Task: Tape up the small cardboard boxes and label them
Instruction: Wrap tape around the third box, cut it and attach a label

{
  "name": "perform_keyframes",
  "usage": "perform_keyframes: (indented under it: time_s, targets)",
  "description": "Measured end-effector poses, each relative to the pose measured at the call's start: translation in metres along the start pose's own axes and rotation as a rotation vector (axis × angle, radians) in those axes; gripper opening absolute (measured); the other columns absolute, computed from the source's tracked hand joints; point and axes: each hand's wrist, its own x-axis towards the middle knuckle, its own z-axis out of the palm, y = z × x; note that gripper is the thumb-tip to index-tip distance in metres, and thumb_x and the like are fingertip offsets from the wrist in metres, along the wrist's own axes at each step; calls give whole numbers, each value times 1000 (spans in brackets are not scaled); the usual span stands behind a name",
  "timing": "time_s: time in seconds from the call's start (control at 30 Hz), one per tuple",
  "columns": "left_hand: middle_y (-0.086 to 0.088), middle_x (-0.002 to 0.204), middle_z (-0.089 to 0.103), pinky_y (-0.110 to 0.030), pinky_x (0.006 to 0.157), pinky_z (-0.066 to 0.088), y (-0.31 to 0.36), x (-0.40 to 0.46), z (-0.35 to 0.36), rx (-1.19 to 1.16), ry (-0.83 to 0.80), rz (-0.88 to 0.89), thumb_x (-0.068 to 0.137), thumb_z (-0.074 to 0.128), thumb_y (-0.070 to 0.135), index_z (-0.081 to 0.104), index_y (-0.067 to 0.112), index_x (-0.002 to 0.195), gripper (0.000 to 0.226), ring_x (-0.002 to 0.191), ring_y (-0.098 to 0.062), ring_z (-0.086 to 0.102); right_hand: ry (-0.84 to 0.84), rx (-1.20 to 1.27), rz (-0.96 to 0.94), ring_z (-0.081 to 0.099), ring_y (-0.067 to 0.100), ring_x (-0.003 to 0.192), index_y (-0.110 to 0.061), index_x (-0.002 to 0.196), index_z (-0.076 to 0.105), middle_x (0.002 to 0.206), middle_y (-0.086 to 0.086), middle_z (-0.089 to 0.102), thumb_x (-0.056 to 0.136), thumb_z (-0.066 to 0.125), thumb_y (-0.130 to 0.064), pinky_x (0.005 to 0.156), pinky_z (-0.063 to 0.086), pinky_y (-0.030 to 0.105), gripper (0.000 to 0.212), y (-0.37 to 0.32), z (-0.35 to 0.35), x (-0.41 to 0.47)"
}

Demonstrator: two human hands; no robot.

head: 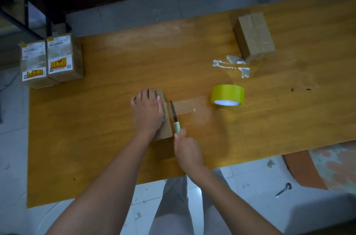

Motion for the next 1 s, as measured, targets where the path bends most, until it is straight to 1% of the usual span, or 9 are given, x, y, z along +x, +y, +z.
perform_keyframes:
  time_s: [0.23, 0.43, 0.57, 0.67, 0.73, 0.83, 0.9, 0.93, 1.0]
  targets:
    - [-10, 119, 59, -44, 100, 39, 0, 1, 2, 20, 4, -11, 100, 30, 31, 55, 11, 121, 39, 114, -27, 51, 22, -25, 17, 26, -3, 31, -19, 103, 47, 45, -13, 27, 103, 33, -36, 34, 13, 12, 22, -4, 1, 1]
    - [-10, 117, 59, -44, 97, 38, -2, 1, 2, -5, 6, -4, 99, 28, 31, 56, 10, 120, 41, 111, -28, 52, 2, 23, -18, 31, 1, 39, -15, 101, 47, 56, -12, 38, 104, 31, -34, 37, 17, 20, 25, 1, 3, 17]
    - [-10, 118, 58, -44, 98, 38, -2, 1, 3, -4, 9, -7, 99, 27, 33, 55, 11, 120, 42, 112, -27, 51, -22, 21, 63, 44, 1, 42, -19, 103, 45, 55, -13, 44, 104, 27, -39, 38, 31, 18, 27, 14, 6, -4]
    - [-9, 120, 58, -43, 99, 38, -2, 1, 2, 7, -5, -9, 99, 25, 34, 56, 11, 121, 44, 113, -27, 51, -46, 52, 26, 44, 2, 44, -21, 109, 43, 57, -12, 45, 103, 24, -42, 41, 29, 16, 29, 19, -3, -23]
    - [-9, 119, 58, -43, 98, 37, -2, 2, 1, 20, -12, 10, 99, 25, 33, 56, 10, 121, 44, 112, -27, 51, 43, 140, 29, 48, 10, 49, -19, 108, 45, 62, -8, 50, 101, 24, -43, 43, 30, 21, 33, 21, -24, -28]
    - [-9, 120, 57, -43, 98, 36, -5, 3, 1, 21, -32, 19, 101, 30, 32, 55, 11, 122, 39, 114, -27, 50, 324, 347, 72, 50, 22, 63, -14, 95, 52, 73, 2, 54, 101, 26, -44, 55, 34, 32, 40, 47, -72, -31]
    - [-10, 122, 57, -44, 99, 35, -5, 3, 0, 17, -35, 22, 101, 32, 31, 56, 11, 122, 37, 115, -28, 50, 504, 344, 119, 47, 24, 63, -11, 88, 53, 74, 5, 53, 98, 31, -46, 55, 32, 33, 42, 85, -110, -18]
    - [-10, 124, 56, -44, 100, 35, -5, 4, -1, 17, -39, 27, 101, 33, 31, 56, 11, 122, 36, 116, -28, 50, 555, 316, 152, 45, 23, 60, -12, 88, 54, 71, 3, 52, 97, 34, -46, 51, 29, 32, 41, 108, -127, -7]
    - [-10, 126, 55, -46, 102, 33, -5, 5, -3, 8, -52, 32, 102, 35, 31, 56, 12, 123, 35, 118, -29, 49, 577, 274, 228, 46, 23, 57, -10, 103, 57, 71, 1, 53, 99, 43, -40, 48, 29, 30, 34, 153, -153, 17]
